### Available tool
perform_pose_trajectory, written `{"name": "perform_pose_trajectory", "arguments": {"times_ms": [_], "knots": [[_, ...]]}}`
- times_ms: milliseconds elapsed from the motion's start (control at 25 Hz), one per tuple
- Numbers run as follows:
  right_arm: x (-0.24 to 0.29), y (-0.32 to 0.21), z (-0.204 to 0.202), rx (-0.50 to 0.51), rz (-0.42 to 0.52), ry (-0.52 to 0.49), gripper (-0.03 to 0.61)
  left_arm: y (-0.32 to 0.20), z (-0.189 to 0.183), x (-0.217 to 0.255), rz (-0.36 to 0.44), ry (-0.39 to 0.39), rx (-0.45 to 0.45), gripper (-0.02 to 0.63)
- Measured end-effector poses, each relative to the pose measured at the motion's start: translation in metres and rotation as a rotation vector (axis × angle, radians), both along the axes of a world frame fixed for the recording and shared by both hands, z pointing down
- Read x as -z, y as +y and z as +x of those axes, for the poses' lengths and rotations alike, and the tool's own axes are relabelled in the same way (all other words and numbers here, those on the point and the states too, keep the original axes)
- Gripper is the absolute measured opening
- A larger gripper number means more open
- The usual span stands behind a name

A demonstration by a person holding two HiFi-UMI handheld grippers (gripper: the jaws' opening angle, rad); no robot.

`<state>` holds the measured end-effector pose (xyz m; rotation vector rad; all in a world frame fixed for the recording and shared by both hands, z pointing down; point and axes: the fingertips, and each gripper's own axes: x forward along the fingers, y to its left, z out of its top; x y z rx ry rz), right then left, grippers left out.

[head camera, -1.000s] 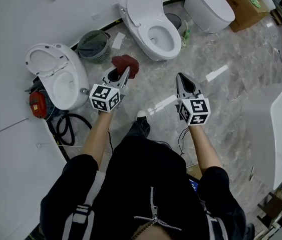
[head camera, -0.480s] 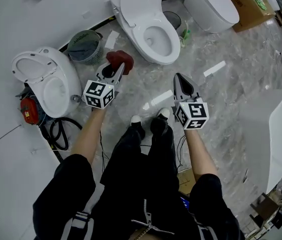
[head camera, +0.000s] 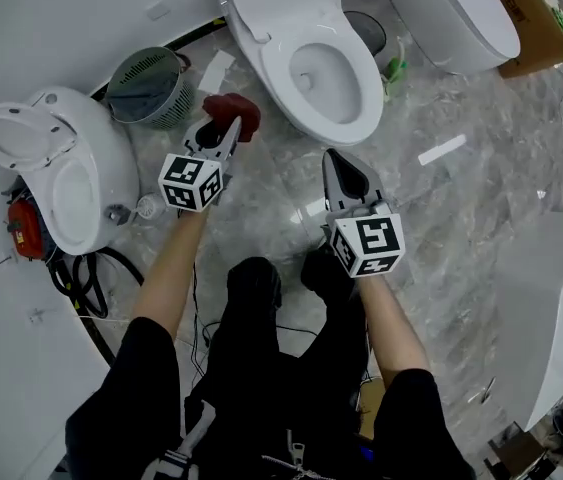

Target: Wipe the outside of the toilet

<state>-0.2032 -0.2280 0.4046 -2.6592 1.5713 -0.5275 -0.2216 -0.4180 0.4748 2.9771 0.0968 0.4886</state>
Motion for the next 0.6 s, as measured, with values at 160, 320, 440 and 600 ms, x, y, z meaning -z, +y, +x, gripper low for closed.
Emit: {"name": "perform_pose_trajectory", "arguments": {"times_ms": [160,320,440,600], "knots": [[-0.071,-0.016,0.014,0.040,0.012,0.012,0.003,-0.022,0.033,-0.077,0.049,0.018,0.014,0.064],[-0.123,-0.032,0.040,0.113,-0.001,0.046,0.004,-0.054,0.068,-0.145,0.125,0.025,0.022,0.065],[-0.151,-0.037,0.063,0.157,-0.026,0.088,0.003,-0.076,0.094,-0.185,0.185,0.029,0.011,0.065],[-0.178,-0.029,0.078,0.159,-0.044,0.117,0.003,-0.089,0.118,-0.226,0.229,0.044,0.010,0.065]]}}
